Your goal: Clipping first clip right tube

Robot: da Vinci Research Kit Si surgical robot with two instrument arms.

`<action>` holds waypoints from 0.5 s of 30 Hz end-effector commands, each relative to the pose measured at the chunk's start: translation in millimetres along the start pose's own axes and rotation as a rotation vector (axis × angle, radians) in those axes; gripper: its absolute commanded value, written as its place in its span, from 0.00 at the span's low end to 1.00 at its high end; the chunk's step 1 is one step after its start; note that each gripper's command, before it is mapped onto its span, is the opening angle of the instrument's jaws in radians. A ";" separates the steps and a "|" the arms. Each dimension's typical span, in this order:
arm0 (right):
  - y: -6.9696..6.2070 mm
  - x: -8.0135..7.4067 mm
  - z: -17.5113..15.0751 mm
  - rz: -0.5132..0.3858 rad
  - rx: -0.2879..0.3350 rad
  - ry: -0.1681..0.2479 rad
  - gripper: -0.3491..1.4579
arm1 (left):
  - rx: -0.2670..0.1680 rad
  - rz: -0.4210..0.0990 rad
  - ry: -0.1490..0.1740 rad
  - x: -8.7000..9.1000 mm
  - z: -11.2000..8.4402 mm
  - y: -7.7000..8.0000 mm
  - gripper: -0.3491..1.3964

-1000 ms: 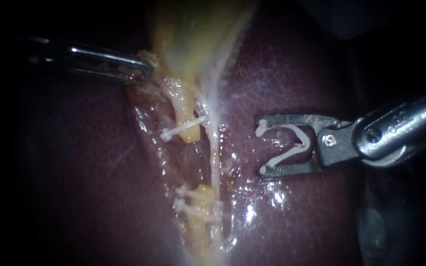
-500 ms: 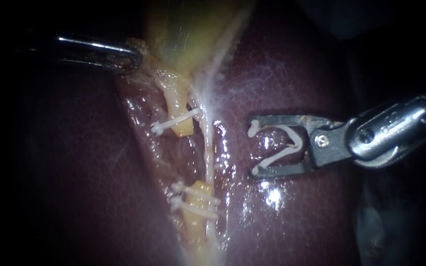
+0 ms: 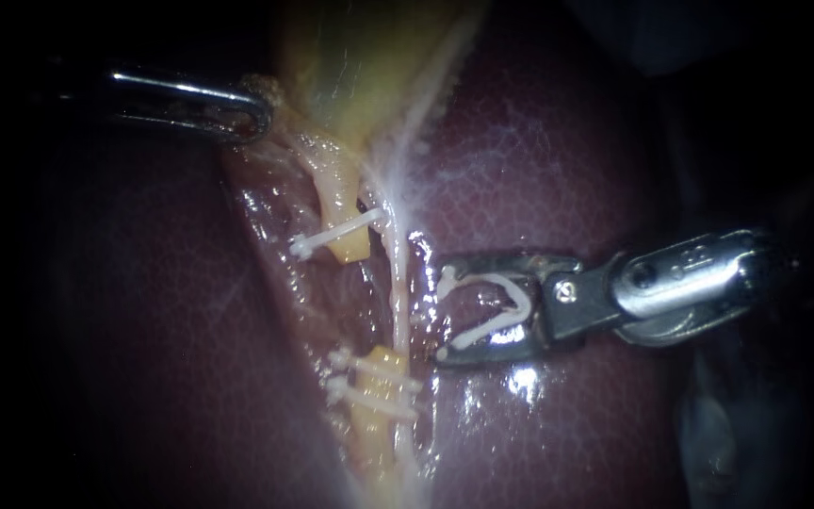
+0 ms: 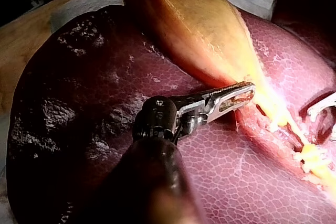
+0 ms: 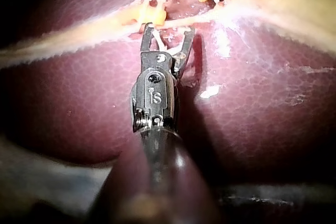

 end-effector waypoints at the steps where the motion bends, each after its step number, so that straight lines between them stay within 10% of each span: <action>1: 0.2 -0.3 0.2 0.020 0.007 0.001 0.46 | 0.000 0.000 0.000 0.0 0.0 0.0 0.00; 15: 2.0 -3.6 3.0 0.168 0.107 0.026 0.46 | -0.002 0.002 0.000 0.3 0.1 -0.1 0.00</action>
